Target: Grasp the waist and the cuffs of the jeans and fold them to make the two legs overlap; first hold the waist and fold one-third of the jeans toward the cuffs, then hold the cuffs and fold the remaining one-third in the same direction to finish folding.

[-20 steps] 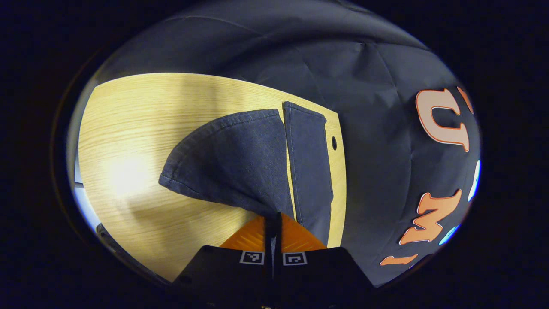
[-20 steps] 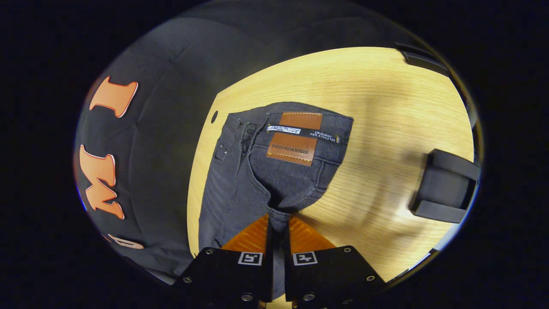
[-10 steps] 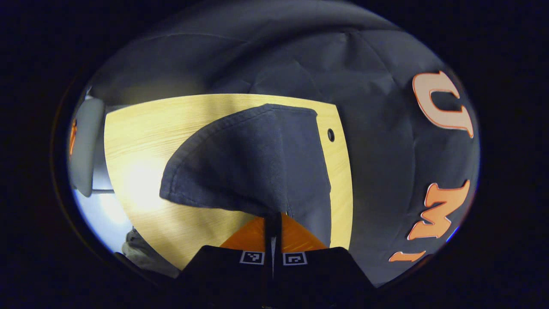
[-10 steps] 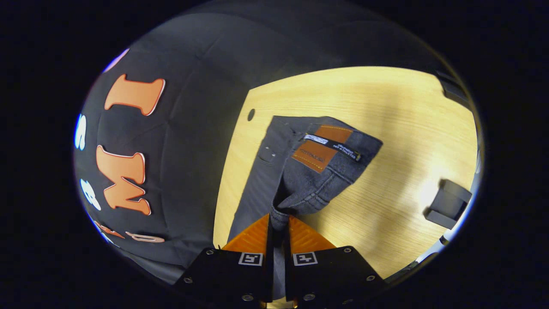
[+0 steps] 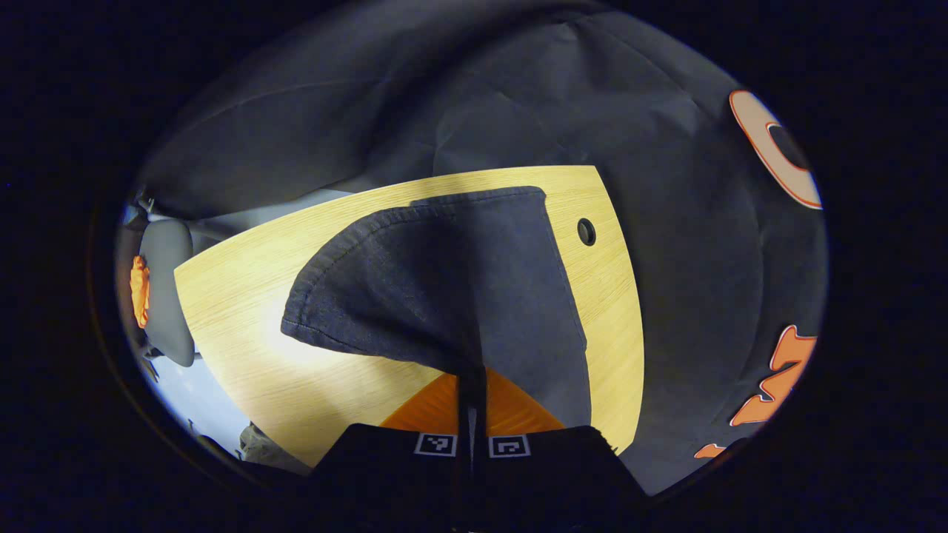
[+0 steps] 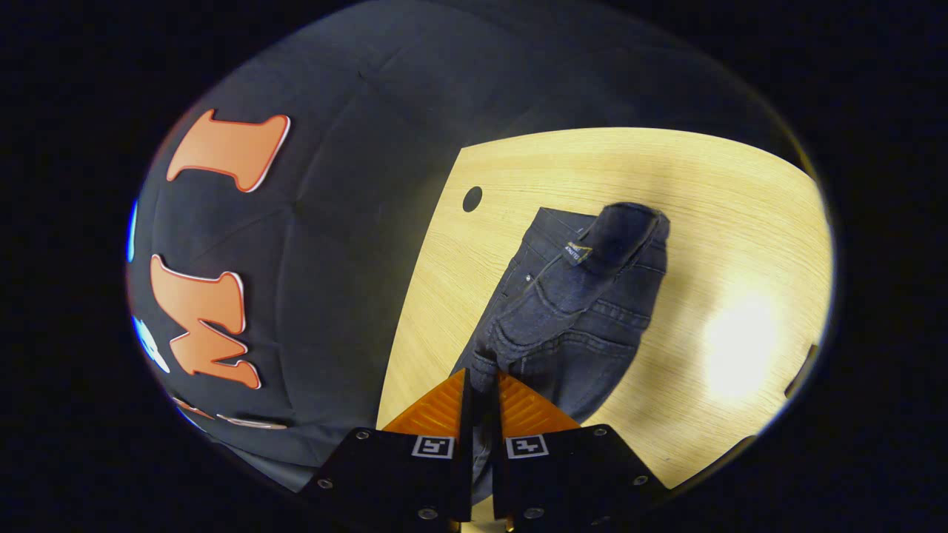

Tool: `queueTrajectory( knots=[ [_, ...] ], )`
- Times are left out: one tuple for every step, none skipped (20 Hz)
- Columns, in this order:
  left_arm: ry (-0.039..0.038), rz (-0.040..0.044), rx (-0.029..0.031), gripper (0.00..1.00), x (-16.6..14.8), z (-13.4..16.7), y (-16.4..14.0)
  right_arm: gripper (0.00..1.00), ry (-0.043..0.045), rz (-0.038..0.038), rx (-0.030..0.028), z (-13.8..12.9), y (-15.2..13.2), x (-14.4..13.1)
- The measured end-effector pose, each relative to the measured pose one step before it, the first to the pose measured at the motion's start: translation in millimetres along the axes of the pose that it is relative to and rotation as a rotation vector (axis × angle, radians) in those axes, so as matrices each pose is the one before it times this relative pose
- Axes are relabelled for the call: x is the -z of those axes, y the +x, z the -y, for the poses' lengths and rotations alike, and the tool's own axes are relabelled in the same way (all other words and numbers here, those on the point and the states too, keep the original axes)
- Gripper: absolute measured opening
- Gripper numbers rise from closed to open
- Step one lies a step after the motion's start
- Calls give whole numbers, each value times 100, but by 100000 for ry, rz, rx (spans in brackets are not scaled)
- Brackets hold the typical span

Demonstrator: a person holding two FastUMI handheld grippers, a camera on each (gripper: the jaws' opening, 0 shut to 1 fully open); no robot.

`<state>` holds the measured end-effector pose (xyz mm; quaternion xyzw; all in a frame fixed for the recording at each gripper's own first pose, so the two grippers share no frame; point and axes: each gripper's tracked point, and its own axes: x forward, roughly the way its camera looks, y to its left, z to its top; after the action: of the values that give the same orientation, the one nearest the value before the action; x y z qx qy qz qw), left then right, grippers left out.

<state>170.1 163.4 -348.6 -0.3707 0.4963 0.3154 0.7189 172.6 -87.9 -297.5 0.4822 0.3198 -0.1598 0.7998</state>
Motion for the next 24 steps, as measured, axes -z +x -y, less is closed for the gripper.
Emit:
queueTrajectory(
  knots=[
    [2208,370,-1159,1,-654,1312,957,11,-666,-997,1032,-586,1134,-307],
    [2276,-170,-1150,1,-614,1416,1009,11,-1160,-668,1537,-421,1058,-389],
    [2369,-89,-1249,1,-614,1204,932,11,-1890,-559,1190,-511,1241,-386],
    [1384,-939,-2186,1,-489,982,826,11,-1346,43,1744,-225,1116,-552],
    [944,-973,-947,1,-515,1616,671,11,-558,-277,1405,-341,1274,-568],
    [1043,-479,-1172,1,-653,1399,743,11,-88,-368,1769,-233,1344,-460],
    [2033,-299,-1235,1,-771,1289,1097,11,58,-691,1597,121,1334,-248],
    [2152,-79,-948,1,-648,1185,1103,11,996,-149,2294,147,1389,-238],
    [2351,-427,-23,3,-807,977,1218,11,225,-294,1649,68,1072,-65],
    [1822,-29,19,7,-840,925,1050,11,1188,448,3274,187,867,-267],
    [1773,1491,-881,10,-863,391,827,11,920,-807,2564,83,513,44],
    [2083,2462,389,32,-1041,619,719,11,-142,-899,1243,18,364,198],
    [2890,2908,624,55,-926,649,325,11,-693,-306,-928,-326,-32,-19],
    [3491,1995,995,77,-1029,457,-227,11,-659,1110,-4818,-1087,-315,-105],
    [2231,2159,2521,100,-396,992,-405,33,-1106,1387,-5687,-1426,-539,-420],
    [763,1831,1377,99,-595,524,-453,55,-1209,1536,-3971,-1088,-632,-291],
    [-527,2053,3510,98,13,504,-337,77,-1850,1881,-2634,-805,-1015,-529],
    [-1015,1740,6272,98,92,848,-554,99,-2341,1653,-1210,-401,-886,-305],
    [-1088,1010,6449,99,447,1070,-1361,98,-2958,462,-987,-226,-1134,-91],
    [-505,831,5169,99,533,1048,-1293,98,-3404,797,-270,-49,-2037,434],
    [360,364,3515,99,727,870,-1243,98,-2756,562,-146,179,-1964,329],
    [847,292,2094,98,667,443,-1062,98,-1430,871,-921,250,-1756,-27],
    [866,581,2630,98,886,-174,-1075,98,20,1577,-1765,141,-1558,97],
    [561,286,3038,99,757,143,-984,98,1163,1623,-1895,197,-1563,215]
  ],
)
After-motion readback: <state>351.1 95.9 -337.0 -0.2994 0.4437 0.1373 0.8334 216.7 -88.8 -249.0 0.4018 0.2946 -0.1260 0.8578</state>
